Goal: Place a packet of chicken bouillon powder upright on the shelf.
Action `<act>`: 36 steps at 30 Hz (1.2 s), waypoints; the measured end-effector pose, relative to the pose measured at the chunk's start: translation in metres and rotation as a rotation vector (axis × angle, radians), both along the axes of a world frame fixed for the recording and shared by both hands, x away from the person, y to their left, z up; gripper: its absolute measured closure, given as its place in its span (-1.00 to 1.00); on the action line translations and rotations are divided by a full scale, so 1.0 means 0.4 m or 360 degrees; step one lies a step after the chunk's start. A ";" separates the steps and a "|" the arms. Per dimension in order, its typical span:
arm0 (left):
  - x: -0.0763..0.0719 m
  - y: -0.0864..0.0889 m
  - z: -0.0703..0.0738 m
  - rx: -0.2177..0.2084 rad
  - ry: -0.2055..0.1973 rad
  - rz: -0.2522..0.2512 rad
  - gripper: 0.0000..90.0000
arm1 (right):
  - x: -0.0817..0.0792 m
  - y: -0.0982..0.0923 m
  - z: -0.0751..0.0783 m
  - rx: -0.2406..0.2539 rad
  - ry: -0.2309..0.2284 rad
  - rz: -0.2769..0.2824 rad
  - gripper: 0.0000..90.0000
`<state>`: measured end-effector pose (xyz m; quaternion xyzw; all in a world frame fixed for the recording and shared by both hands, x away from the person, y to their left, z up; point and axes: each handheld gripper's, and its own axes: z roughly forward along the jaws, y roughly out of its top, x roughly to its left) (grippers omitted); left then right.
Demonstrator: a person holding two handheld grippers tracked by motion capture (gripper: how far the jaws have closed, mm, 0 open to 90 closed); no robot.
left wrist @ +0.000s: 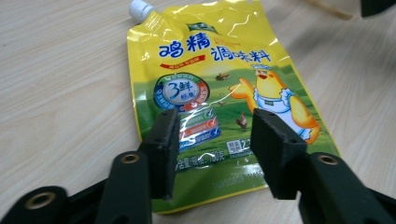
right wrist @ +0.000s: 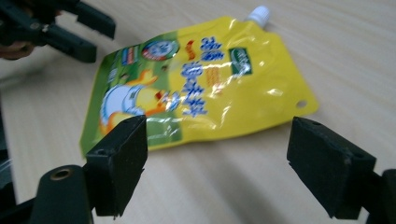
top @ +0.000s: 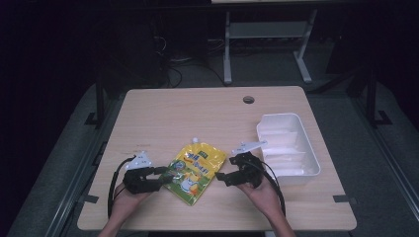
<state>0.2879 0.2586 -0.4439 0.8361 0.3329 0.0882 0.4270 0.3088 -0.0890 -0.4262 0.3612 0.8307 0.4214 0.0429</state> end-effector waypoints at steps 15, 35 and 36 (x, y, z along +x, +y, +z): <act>0.013 -0.001 -0.014 0.0041 0.0045 0.0011 0.49 | 0.164 0.072 0.025 -0.0103 0.0198 -0.0114 -0.46; 0.013 -0.008 -0.029 0.0135 0.0060 0.0003 0.53 | 0.203 0.050 -0.052 -0.0104 0.0424 -0.0245 -0.15; 0.013 -0.009 -0.029 0.0136 0.0058 0.0004 0.53 | 0.203 0.049 -0.054 -0.0098 0.0438 -0.0247 -0.13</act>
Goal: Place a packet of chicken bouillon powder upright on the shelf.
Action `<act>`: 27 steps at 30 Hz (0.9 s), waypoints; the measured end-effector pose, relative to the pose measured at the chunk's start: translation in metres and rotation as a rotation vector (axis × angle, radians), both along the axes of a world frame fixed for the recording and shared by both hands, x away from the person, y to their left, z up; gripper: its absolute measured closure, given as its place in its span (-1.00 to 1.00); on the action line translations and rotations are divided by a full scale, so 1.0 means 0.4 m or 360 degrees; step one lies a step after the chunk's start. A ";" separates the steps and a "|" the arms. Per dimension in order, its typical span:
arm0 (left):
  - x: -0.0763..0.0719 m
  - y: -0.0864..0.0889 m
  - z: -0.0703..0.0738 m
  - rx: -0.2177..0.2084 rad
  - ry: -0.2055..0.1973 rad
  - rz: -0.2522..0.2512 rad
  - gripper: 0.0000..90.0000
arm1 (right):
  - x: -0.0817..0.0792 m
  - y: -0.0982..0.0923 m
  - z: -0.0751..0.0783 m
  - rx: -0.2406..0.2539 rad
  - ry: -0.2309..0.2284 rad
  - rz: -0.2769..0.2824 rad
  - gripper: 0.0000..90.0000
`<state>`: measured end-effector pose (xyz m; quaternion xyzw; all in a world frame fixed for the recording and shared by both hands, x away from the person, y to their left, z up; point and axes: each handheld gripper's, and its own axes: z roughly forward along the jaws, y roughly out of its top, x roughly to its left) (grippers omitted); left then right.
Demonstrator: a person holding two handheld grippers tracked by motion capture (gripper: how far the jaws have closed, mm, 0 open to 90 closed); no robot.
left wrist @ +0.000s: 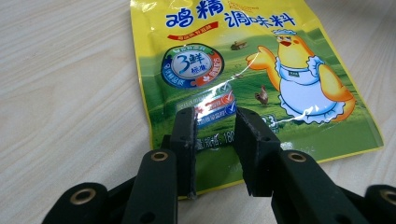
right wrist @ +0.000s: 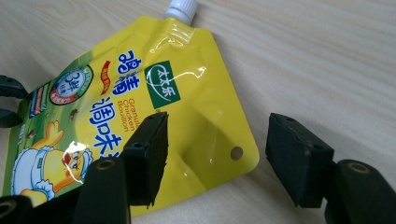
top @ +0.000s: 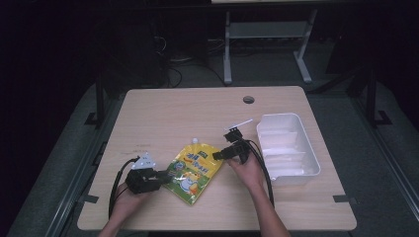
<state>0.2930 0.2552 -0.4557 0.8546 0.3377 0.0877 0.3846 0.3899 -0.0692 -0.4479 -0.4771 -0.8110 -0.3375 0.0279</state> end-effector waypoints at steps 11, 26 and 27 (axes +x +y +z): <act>0.000 -0.001 -0.002 0.0004 -0.0001 0.0007 0.55 | -0.017 -0.017 -0.005 0.0119 0.0013 0.0008 0.27; 0.000 -0.001 -0.004 0.0000 0.0007 0.0020 0.55 | -0.023 0.009 -0.020 0.0232 0.0030 0.0016 0.55; 0.000 -0.001 -0.004 0.0000 0.0006 0.0019 0.55 | -0.022 0.011 -0.026 0.0241 0.0038 0.0013 0.55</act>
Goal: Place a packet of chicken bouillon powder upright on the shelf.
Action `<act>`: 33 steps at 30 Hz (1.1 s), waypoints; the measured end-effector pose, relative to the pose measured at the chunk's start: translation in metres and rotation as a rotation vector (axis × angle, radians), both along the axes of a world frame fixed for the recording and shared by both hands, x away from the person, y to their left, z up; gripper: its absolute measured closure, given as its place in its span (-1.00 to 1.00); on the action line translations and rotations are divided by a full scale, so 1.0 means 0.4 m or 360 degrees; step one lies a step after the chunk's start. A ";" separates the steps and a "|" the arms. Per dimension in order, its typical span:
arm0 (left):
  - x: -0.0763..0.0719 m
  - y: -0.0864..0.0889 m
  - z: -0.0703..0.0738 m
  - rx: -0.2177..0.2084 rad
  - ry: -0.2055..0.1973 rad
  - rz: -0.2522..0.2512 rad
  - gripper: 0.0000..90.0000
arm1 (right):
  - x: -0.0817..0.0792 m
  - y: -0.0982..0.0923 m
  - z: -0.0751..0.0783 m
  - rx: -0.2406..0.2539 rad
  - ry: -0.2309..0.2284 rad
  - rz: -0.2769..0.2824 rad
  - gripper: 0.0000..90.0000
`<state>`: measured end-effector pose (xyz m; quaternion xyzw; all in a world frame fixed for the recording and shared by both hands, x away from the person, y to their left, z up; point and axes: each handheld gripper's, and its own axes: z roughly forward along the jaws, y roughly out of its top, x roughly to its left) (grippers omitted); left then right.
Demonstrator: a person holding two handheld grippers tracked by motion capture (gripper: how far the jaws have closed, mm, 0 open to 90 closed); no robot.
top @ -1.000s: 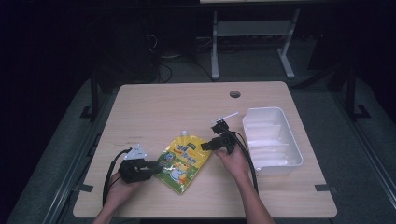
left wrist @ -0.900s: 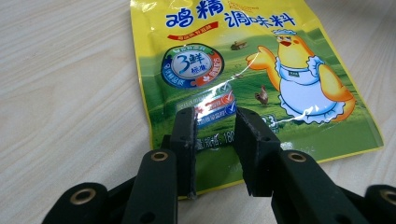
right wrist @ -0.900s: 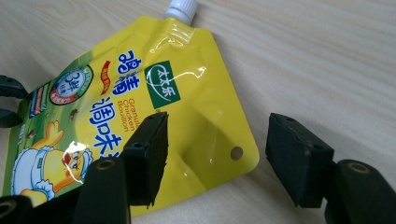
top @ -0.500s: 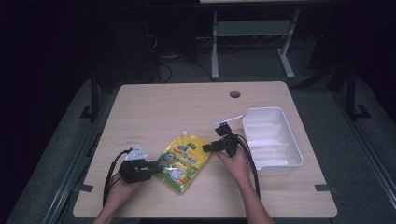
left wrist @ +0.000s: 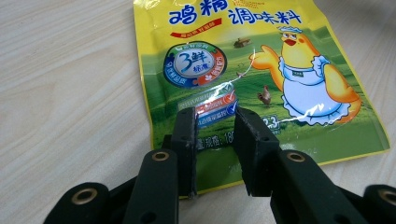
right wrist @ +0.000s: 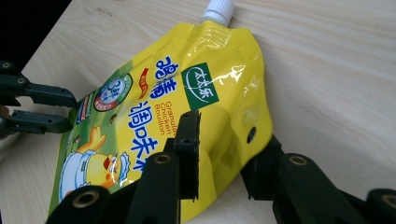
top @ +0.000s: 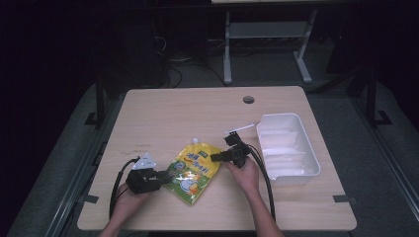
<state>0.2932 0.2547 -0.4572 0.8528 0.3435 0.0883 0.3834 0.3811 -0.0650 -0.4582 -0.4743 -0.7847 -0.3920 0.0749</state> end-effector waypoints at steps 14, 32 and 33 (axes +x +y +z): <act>0.001 0.009 0.007 -0.0059 0.0021 -0.0016 0.45 | -0.016 0.008 0.016 0.0004 -0.0126 0.0044 0.87; -0.002 0.080 0.077 -0.0427 -0.0071 0.0060 -0.12 | -0.080 0.000 0.167 0.0106 -0.0473 0.0293 0.95; 0.000 0.083 0.076 -0.0445 -0.0056 0.0056 -0.16 | -0.085 0.001 0.177 0.0110 -0.0492 0.0312 0.96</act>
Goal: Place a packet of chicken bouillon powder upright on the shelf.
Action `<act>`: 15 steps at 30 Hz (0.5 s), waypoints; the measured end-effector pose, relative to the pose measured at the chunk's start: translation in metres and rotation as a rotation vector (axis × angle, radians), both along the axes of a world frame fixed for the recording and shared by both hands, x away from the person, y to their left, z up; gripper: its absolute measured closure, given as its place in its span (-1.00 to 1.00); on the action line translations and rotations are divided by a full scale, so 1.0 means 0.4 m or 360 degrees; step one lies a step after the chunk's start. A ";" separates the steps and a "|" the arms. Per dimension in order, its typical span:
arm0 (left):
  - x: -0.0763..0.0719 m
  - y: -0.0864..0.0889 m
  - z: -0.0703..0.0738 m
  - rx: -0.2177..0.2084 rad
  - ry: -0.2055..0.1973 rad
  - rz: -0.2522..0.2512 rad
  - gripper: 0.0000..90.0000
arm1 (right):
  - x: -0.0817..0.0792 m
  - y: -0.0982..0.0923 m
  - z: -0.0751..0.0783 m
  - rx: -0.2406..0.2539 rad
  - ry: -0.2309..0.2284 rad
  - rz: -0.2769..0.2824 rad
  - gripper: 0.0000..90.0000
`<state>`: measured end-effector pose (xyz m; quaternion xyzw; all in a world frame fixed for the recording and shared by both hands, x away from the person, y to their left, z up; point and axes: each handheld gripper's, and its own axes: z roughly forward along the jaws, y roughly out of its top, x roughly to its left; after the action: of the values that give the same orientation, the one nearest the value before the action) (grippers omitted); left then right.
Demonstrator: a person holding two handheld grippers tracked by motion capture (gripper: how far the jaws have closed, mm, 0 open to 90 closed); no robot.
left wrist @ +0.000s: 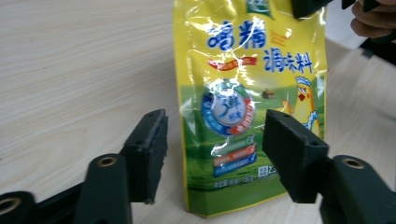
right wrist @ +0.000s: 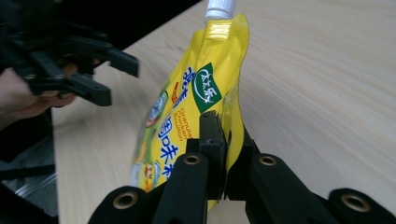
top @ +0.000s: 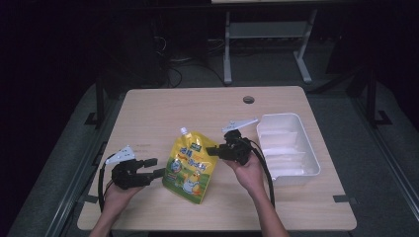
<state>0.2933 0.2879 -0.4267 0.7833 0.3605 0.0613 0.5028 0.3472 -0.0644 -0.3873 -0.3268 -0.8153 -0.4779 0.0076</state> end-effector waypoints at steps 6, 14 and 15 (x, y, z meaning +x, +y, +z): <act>-0.002 -0.001 0.003 -0.0070 -0.0022 -0.0082 -0.24 | -0.035 0.021 0.058 0.0009 -0.0123 0.0142 0.97; 0.001 -0.004 -0.001 -0.0122 0.0000 -0.0104 -0.35 | -0.072 0.060 0.109 -0.0025 -0.0234 0.0336 0.97; 0.002 -0.004 -0.003 -0.0139 0.0011 -0.0120 -0.35 | -0.078 0.065 0.113 -0.0030 -0.0247 0.0362 0.97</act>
<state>0.2942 0.2865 -0.4279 0.7738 0.3347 0.0240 0.5372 0.3162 -0.0384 -0.3419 -0.1944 -0.8497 -0.4901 -0.0045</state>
